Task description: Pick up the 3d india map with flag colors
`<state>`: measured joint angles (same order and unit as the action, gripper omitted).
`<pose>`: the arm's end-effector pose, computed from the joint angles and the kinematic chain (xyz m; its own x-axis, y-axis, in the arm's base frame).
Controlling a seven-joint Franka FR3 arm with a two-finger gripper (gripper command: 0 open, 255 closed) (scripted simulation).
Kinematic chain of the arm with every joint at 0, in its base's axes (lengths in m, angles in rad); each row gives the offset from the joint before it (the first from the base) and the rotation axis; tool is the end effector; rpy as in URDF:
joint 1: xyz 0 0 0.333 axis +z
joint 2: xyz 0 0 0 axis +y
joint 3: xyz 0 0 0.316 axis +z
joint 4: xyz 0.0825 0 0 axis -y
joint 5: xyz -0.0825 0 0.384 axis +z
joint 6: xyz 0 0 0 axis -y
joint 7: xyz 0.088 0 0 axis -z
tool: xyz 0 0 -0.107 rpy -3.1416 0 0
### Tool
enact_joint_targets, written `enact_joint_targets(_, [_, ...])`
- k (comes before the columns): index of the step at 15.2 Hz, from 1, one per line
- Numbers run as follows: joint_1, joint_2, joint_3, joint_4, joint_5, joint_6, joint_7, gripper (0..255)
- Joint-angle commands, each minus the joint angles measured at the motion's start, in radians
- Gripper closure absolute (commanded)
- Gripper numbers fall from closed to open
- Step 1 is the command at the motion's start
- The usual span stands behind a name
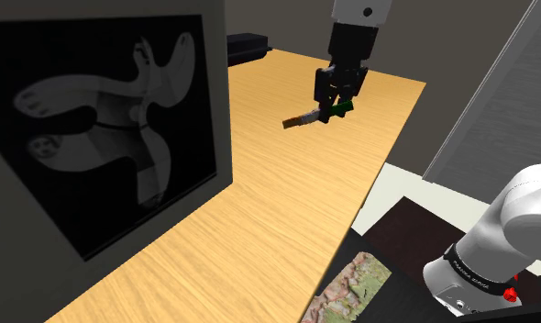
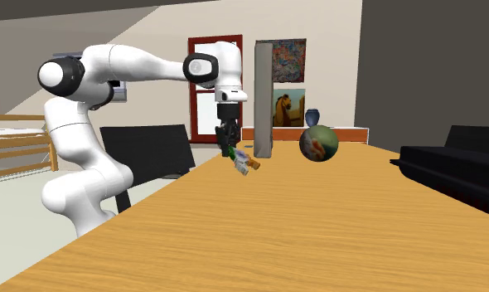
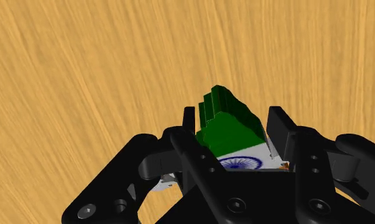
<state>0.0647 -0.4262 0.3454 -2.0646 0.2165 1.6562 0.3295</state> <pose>0.3768 0.2138 0.5929 0.9990 0.0336 -0.0281 0.0315 -0.9971 -0.0698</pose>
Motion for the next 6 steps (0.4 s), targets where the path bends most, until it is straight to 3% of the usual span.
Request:
enact_joint_targets(1, [-0.001, 0.003, -0.001, 0.031, -0.002, -0.028, 0.004, 255])
enact_joint_targets(6, [-0.003, 0.012, -0.004, 0.08, -0.006, -0.069, 0.01, 255])
